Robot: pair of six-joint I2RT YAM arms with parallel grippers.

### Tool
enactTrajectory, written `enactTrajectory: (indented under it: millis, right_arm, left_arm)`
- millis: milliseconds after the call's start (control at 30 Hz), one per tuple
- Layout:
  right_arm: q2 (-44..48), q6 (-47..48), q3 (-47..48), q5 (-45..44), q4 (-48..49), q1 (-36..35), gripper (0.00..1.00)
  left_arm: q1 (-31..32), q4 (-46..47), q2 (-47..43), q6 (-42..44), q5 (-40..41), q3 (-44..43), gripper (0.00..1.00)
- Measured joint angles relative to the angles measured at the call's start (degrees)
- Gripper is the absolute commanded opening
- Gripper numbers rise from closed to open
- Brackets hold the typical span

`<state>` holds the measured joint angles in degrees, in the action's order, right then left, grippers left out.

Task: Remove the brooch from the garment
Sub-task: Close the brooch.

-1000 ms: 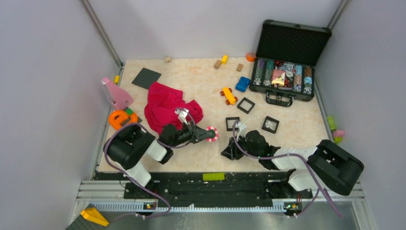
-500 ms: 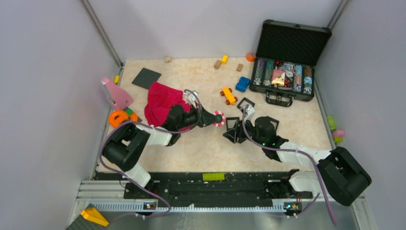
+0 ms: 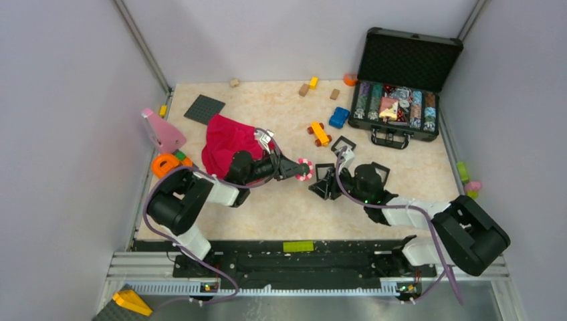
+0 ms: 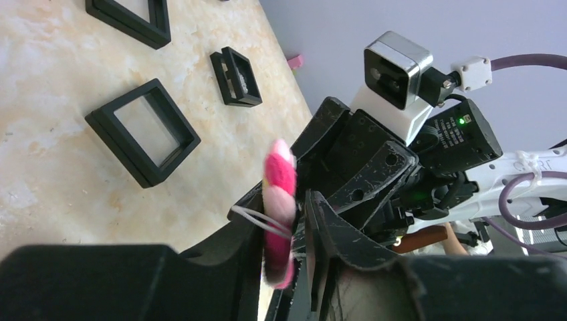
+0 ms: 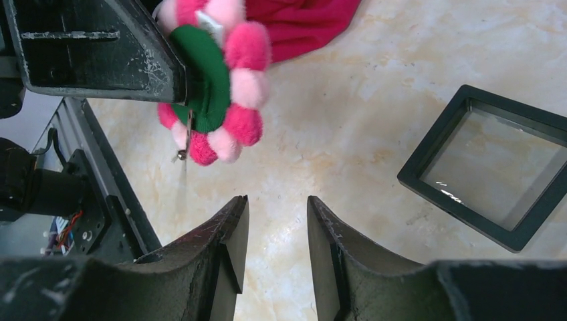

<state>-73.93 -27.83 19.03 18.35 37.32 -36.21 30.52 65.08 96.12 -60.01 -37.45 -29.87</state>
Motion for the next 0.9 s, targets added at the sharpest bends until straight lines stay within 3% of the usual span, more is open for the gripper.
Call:
enactTrajectory:
  millis: [100,267,600,767,900]
  right_arm:
    - [-0.3,-0.5,0.0,0.3,0.5,0.0,0.38]
    - [1.2,-1.4,-1.0,0.2,0.6,0.2,0.38]
    - [10.0,-4.3,-4.3,4.9,-0.1,6.5,0.55]
    - [7.0,-9.0,-3.8,10.4,3.5,9.2,0.66]
    - [1.3,-13.4,-2.1,14.2,8.0,9.8,0.67]
  left_arm:
    - [0.0,0.8,-0.2,-0.3,-0.2,0.0,0.29]
    - [0.0,2.3,1.0,-1.7,-0.7,0.0,0.08]
    - [0.0,2.4,1.3,-1.9,-0.9,0.0,0.06]
    - [0.0,4.4,2.2,-3.4,-1.4,0.0,0.05]
    - [0.0,7.8,4.4,-5.8,-2.4,0.0,0.05]
